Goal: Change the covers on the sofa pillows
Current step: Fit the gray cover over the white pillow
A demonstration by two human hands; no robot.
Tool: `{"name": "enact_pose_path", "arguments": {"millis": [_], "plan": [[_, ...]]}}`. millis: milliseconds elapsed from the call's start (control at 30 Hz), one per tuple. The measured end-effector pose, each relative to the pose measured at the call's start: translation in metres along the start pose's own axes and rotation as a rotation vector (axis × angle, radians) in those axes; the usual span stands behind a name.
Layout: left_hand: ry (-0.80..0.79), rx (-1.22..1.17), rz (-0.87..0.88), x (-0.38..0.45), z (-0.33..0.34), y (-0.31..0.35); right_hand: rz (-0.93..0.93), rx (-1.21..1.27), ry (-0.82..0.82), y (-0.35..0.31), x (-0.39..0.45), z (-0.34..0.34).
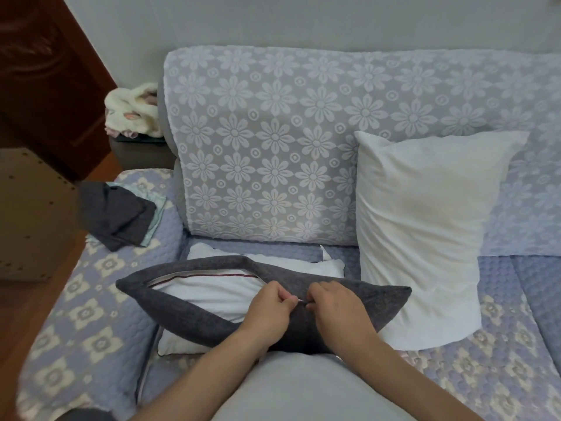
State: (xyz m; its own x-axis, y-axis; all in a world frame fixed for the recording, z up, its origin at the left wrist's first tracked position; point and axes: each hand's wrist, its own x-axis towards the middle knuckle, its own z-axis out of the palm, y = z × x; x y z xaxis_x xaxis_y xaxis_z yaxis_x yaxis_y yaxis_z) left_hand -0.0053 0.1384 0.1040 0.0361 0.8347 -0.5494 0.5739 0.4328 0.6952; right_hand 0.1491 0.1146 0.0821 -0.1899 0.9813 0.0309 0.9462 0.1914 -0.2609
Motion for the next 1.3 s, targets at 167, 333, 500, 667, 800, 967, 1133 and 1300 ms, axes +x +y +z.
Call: {"name": "enact_pose_path", "arguments": {"millis": [167, 333, 500, 667, 800, 967, 1133, 1300], "plan": [[-0.047, 0.129, 0.016, -0.005, -0.005, 0.005, 0.024, -0.011, 0.022, 0.003, -0.006, -0.002], [0.158, 0.187, -0.043, 0.001, -0.027, -0.005, 0.155, 0.033, 0.005, 0.018, -0.007, -0.002], [0.315, 0.127, -0.031, 0.0, -0.062, -0.017, 0.267, 0.065, -0.071, 0.039, -0.017, -0.006], [0.351, 0.361, 0.145, -0.019, -0.063, -0.013, 0.043, 0.124, -0.134, 0.003, 0.015, -0.018], [0.345, 0.543, 0.195, -0.027, -0.067, -0.013, -0.29, 0.133, -0.109, -0.058, 0.053, -0.001], [0.355, 0.547, 0.005, -0.029, -0.092, -0.028, -0.379, 0.083, -0.001, -0.084, 0.05, 0.017], [0.436, 0.579, -0.034, -0.033, -0.128, -0.04, -0.349, 0.052, 0.071, -0.085, 0.048, 0.019], [0.622, 0.722, 0.025, -0.041, -0.153, -0.045, -0.313, 0.025, 0.079, -0.083, 0.048, 0.018]]}}
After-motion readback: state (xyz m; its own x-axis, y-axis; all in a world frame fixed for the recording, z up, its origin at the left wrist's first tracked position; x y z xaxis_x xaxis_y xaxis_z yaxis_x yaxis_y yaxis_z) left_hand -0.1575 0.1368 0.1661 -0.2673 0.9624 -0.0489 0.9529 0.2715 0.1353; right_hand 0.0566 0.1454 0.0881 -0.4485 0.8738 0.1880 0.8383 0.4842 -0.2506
